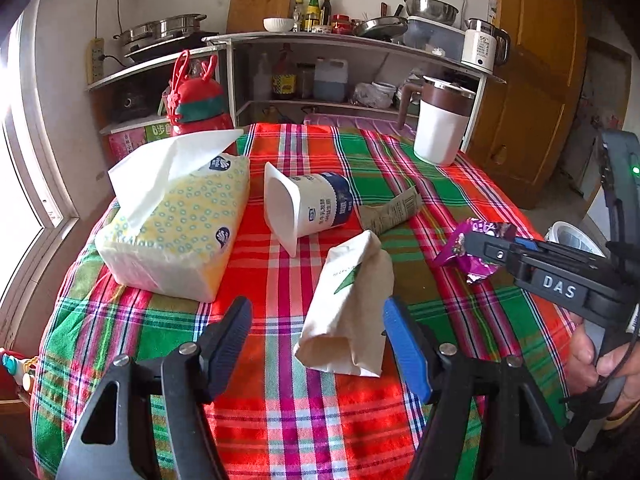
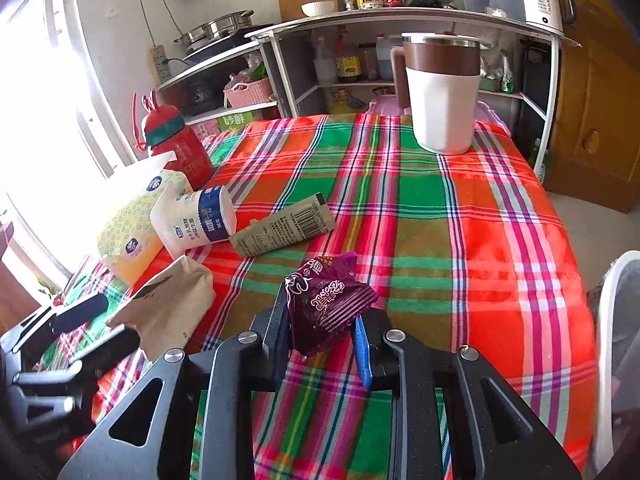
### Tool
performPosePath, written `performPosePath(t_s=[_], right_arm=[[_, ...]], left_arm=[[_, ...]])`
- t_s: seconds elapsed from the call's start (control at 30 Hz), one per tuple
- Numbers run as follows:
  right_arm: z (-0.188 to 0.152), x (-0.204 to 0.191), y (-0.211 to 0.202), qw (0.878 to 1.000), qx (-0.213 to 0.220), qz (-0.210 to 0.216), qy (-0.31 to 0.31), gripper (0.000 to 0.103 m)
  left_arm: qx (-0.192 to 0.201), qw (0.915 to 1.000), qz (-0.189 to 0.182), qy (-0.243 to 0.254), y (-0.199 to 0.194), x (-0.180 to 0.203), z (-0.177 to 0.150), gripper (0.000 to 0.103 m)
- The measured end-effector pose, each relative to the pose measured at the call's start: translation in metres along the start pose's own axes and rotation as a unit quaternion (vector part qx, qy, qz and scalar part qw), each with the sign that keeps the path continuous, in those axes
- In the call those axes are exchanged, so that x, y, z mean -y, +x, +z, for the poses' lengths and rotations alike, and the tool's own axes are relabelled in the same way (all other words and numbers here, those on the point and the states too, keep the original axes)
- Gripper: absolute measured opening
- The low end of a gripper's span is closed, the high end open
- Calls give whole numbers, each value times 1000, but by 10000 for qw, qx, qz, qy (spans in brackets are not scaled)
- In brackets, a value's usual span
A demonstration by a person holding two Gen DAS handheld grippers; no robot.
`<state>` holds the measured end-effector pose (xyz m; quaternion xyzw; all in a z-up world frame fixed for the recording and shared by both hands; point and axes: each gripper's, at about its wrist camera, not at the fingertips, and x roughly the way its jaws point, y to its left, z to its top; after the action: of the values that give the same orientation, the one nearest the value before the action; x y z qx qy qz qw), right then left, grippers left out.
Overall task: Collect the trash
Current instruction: 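Grasp the white paper bag with the left gripper while the right holds the wrapper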
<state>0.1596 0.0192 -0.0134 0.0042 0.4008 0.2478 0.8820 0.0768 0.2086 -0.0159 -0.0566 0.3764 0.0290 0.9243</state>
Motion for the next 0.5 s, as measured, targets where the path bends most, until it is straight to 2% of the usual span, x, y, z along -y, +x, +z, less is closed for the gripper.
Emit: performPosePath(t_s=[0.27, 0.5], right_arm=[[-1, -1, -18, 9997, 233, -39, -29, 27], [-6, -1, -36, 9984, 499, -219, -152, 27]], left_arm=[[-457, 9988, -162, -50, 34, 8, -1, 70], [-543, 9984, -136, -111, 39, 14, -4, 53]])
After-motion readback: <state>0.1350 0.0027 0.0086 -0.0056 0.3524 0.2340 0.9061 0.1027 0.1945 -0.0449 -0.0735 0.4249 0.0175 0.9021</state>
